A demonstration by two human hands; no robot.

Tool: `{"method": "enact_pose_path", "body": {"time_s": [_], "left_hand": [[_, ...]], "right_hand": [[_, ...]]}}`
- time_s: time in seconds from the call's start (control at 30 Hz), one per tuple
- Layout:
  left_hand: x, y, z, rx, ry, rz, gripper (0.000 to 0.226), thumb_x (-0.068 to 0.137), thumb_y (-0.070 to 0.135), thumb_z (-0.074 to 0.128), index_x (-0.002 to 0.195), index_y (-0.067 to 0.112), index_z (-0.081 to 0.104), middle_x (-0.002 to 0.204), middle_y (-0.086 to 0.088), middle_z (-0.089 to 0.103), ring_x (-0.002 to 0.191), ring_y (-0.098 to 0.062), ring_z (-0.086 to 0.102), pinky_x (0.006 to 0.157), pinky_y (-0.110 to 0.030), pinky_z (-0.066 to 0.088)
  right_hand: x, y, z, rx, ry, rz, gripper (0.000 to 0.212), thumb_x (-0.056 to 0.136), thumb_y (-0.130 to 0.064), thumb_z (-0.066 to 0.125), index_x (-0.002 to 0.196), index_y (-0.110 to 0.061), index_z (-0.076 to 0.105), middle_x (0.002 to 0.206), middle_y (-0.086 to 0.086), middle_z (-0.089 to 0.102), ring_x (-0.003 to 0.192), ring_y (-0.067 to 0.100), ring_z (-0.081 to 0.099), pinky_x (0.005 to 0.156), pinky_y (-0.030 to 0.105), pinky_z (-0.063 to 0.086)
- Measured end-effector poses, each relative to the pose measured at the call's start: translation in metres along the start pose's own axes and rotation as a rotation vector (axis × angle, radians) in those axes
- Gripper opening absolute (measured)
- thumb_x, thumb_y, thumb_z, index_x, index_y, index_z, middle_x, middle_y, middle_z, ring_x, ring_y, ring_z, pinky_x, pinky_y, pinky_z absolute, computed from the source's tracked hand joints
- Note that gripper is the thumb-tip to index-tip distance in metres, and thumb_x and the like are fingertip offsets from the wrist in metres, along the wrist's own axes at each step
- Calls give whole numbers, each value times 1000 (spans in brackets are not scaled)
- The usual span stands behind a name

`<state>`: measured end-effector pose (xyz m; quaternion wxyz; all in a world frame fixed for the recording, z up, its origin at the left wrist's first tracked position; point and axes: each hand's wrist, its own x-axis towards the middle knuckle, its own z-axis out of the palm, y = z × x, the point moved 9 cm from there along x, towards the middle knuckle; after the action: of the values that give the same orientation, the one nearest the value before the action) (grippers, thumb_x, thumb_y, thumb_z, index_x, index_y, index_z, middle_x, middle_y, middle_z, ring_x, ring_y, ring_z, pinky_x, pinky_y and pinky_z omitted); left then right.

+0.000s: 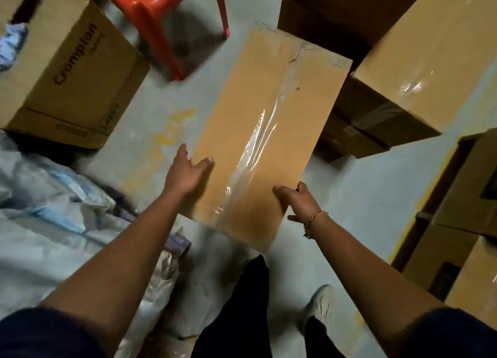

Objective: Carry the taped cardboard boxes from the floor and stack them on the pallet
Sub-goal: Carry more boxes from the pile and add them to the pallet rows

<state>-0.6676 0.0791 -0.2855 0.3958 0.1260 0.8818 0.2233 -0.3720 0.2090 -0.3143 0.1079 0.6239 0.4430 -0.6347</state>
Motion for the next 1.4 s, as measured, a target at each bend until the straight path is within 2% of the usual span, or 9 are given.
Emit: {"method": "enact_pose_path", "body": {"time_s": [0.13, 0.23, 0.33, 0.43, 0.57, 0.73, 1.03, 1.27, 1.4], "left_hand": [[29, -12, 9, -115, -88, -64, 87, 90, 56, 67, 160, 25, 26, 162, -5, 36, 144, -26, 40, 104, -33, 33], [41, -11, 13, -95, -119, -16, 82, 91, 51, 69, 158, 21, 33, 156, 3, 40, 139, -18, 42, 103, -28, 33], [39, -15, 8, -128, -105, -8, 68, 90, 49, 73, 148, 26, 48, 138, 11, 55, 120, -7, 56, 100, -19, 39], [27, -22, -5, -192, -75, -9, 37, 91, 41, 75, 121, 35, 55, 107, 22, 65, 89, 16, 60, 76, -5, 47], [-8, -25, -28, -267, -19, -1, 46, 89, 43, 75, 129, 23, 65, 115, 6, 73, 103, -13, 69, 89, -31, 54], [-79, -20, -40, -255, 65, 30, 47, 95, 42, 68, 136, 20, 59, 117, 4, 67, 93, 2, 59, 76, -20, 47], [-256, -9, -16, -276, 207, 120, 46, 99, 43, 62, 138, 20, 56, 117, 6, 61, 90, -10, 55, 65, -18, 37], [-369, -20, 37, -358, 197, 165, 48, 88, 54, 69, 129, 30, 63, 114, 7, 72, 100, -13, 67, 92, -40, 55], [-405, -27, 73, -416, 106, 199, 52, 78, 63, 73, 124, 42, 64, 111, 13, 75, 102, -17, 72, 95, -50, 56]], "right_hand": [[17, 4, 7, 42, 31, -15, 64, 87, -46, 73, 139, -29, 39, 111, -14, 59, 102, 16, 60, 88, 46, 52], [21, 2, 12, 67, 44, -76, 78, 77, -53, 81, 141, -34, 40, 119, -14, 62, 110, 20, 61, 98, 49, 53], [15, -1, 18, 88, 38, -143, 89, 70, -60, 83, 144, -41, 37, 129, -13, 61, 115, 20, 60, 99, 52, 54], [1, -9, 23, 82, 31, -217, 89, 77, -50, 83, 149, -40, 31, 136, -10, 56, 120, 22, 57, 101, 48, 52], [-21, -19, 25, 54, 1, -297, 92, 78, -46, 83, 151, -38, 28, 140, -6, 54, 123, 23, 55, 103, 47, 51], [-61, -18, 9, 26, -37, -395, 91, 81, -37, 83, 152, -36, 27, 135, -8, 54, 116, 17, 57, 93, 35, 50], [-168, 44, -60, -10, -103, -509, 96, 75, -46, 85, 151, -39, 27, 135, -7, 58, 119, 19, 60, 104, 49, 50], [-251, 127, -131, 32, -38, -554, 87, 76, -44, 86, 145, -39, 33, 125, -13, 62, 111, 12, 63, 100, 48, 53], [-290, 179, -165, 90, 21, -558, 89, 70, -52, 86, 143, -43, 36, 127, -13, 62, 114, 14, 63, 100, 48, 54]]}}
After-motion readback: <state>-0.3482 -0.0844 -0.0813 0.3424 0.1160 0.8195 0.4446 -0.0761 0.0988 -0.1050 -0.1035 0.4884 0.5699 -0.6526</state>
